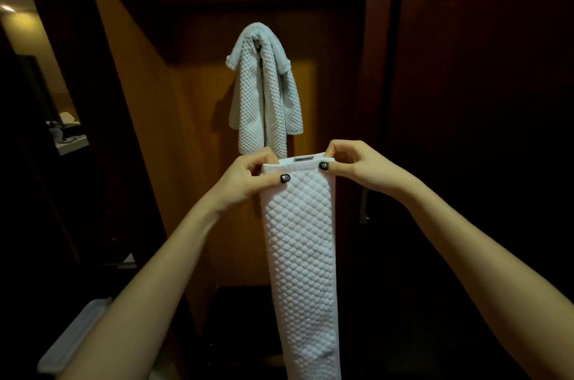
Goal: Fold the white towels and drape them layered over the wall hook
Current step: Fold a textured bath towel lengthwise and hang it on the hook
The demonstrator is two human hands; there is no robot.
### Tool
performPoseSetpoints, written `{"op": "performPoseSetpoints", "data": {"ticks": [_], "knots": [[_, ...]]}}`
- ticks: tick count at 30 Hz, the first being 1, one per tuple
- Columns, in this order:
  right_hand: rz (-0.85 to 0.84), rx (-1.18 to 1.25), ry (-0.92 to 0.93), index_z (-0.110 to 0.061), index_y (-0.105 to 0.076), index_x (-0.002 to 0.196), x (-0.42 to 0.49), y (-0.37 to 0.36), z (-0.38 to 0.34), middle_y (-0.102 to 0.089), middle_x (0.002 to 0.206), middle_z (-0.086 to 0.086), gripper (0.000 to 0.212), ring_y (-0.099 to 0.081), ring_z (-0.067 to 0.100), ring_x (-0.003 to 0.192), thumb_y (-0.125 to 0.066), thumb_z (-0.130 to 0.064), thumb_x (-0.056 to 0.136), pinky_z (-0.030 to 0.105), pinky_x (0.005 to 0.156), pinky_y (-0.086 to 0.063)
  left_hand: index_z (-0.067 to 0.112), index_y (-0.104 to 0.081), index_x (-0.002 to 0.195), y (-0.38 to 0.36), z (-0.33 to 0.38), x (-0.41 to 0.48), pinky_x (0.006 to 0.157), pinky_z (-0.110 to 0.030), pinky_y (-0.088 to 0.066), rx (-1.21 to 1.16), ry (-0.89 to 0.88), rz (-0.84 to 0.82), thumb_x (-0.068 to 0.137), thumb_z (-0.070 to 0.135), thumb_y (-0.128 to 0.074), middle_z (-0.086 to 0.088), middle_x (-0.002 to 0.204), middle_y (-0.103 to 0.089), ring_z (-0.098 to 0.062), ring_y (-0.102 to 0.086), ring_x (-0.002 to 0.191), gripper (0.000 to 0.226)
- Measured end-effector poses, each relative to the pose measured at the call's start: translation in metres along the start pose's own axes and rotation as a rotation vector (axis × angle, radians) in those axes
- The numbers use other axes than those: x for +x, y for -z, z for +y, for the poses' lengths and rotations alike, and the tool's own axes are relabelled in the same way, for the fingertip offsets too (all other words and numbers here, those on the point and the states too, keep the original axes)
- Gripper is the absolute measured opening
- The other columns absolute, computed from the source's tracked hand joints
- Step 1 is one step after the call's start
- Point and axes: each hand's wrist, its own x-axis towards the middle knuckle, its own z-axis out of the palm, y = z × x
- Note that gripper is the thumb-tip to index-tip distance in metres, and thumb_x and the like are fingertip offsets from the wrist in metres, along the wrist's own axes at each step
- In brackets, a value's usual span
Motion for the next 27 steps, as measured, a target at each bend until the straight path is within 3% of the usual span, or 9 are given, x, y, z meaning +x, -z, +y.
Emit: {"op": "performPoseSetpoints", "data": {"ticks": [5, 9, 11, 14, 16, 17, 20, 24, 27], "knots": [[0.081, -0.076, 0.093, -0.007, -0.062, 0.085, 0.004, -0.004, -0.005, -0.061, 0.080, 0.001, 0.015, -0.055, 0.005, 0.072, -0.061, -0.017, 0.096, 0.016, 0.065, -0.043, 0.013, -0.046, 0.063, 0.011, 0.000, 0.004, 0.075, -0.011, -0.039, 0.037, -0.047, 0.065, 0.083, -0.002, -0.068, 0.003, 0.086, -0.043, 0.001, -0.046, 0.079, 0.033], [0.162, -0.109, 0.154, -0.013, -0.060, 0.085, 0.009, -0.008, -0.009, -0.061, 0.080, -0.004, 0.012, -0.056, 0.005, 0.071, -0.060, -0.016, 0.096, 0.020, 0.066, -0.044, 0.016, -0.051, 0.066, 0.012, -0.006, 0.010, 0.077, -0.019, -0.044, 0.025, -0.058, 0.193, 0.082, 0.002, -0.071, 0.008, 0.090, -0.058, -0.003, -0.056, 0.085, 0.029], [0.233, -0.033, 0.153, -0.007, -0.062, 0.087, 0.012, -0.010, -0.011, -0.062, 0.079, -0.003, 0.010, -0.058, 0.005, 0.069, -0.062, -0.013, 0.095, 0.021, 0.064, -0.046, 0.018, -0.055, 0.079, 0.009, -0.008, 0.014, 0.073, -0.016, -0.048, -0.014, -0.097, 0.278, 0.081, 0.004, -0.073, 0.013, 0.089, -0.066, 0.001, -0.061, 0.083, 0.023], [0.328, 0.023, 0.158, 0.003, -0.063, 0.091, 0.019, -0.013, -0.016, -0.063, 0.078, -0.002, 0.014, -0.058, 0.005, 0.071, -0.063, -0.011, 0.094, 0.022, 0.065, -0.045, 0.023, -0.050, 0.112, 0.007, -0.013, 0.015, 0.080, -0.020, -0.053, -0.324, -0.093, 0.348, 0.073, 0.021, -0.080, 0.003, 0.109, -0.069, -0.007, -0.066, 0.101, 0.049], [0.341, 0.030, 0.162, 0.004, -0.063, 0.091, 0.023, -0.015, -0.020, -0.062, 0.078, 0.000, 0.015, -0.056, 0.005, 0.071, -0.062, -0.011, 0.094, 0.023, 0.066, -0.044, 0.021, -0.053, 0.117, 0.001, -0.025, 0.009, 0.081, -0.025, -0.056, -0.444, 0.020, 0.281, 0.059, 0.036, -0.090, 0.002, 0.111, -0.071, -0.011, -0.067, 0.103, 0.070], [0.338, 0.031, 0.161, 0.002, -0.063, 0.090, 0.025, -0.014, -0.022, -0.061, 0.078, -0.001, 0.014, -0.056, 0.005, 0.071, -0.062, -0.012, 0.095, 0.022, 0.066, -0.043, 0.018, -0.057, 0.113, -0.004, -0.034, 0.005, 0.081, -0.029, -0.057, -0.453, 0.100, 0.241, 0.055, 0.037, -0.092, 0.003, 0.106, -0.073, -0.009, -0.069, 0.097, 0.070], [0.336, -0.028, 0.138, -0.003, -0.062, 0.090, 0.033, -0.009, -0.027, -0.062, 0.078, 0.001, 0.014, -0.055, 0.008, 0.072, -0.061, -0.016, 0.096, 0.026, 0.067, -0.043, 0.011, -0.065, 0.099, -0.019, -0.053, -0.008, 0.071, -0.031, -0.059, -0.450, 0.294, 0.225, 0.072, 0.008, -0.076, -0.008, 0.104, -0.072, -0.006, -0.072, 0.075, 0.030], [0.412, -0.203, 0.115, -0.012, -0.061, 0.089, 0.045, -0.001, -0.027, -0.062, 0.083, -0.006, 0.011, -0.057, 0.009, 0.078, -0.059, -0.021, 0.095, 0.033, 0.074, -0.046, 0.010, -0.076, 0.094, -0.024, -0.055, -0.002, 0.069, -0.027, -0.057, -0.555, 0.262, 0.235, 0.070, 0.012, -0.081, -0.009, 0.102, -0.074, -0.020, -0.072, 0.091, 0.025], [0.505, -0.036, 0.080, -0.013, -0.056, 0.107, 0.044, -0.003, -0.018, -0.061, 0.100, -0.003, 0.016, -0.060, 0.011, 0.092, -0.060, -0.022, 0.095, 0.029, 0.079, -0.050, 0.007, -0.070, 0.107, -0.031, -0.045, 0.012, 0.073, -0.033, -0.058, -0.554, 0.219, 0.240, 0.074, 0.018, -0.077, -0.012, 0.109, -0.073, -0.028, -0.070, 0.100, 0.036]]}}
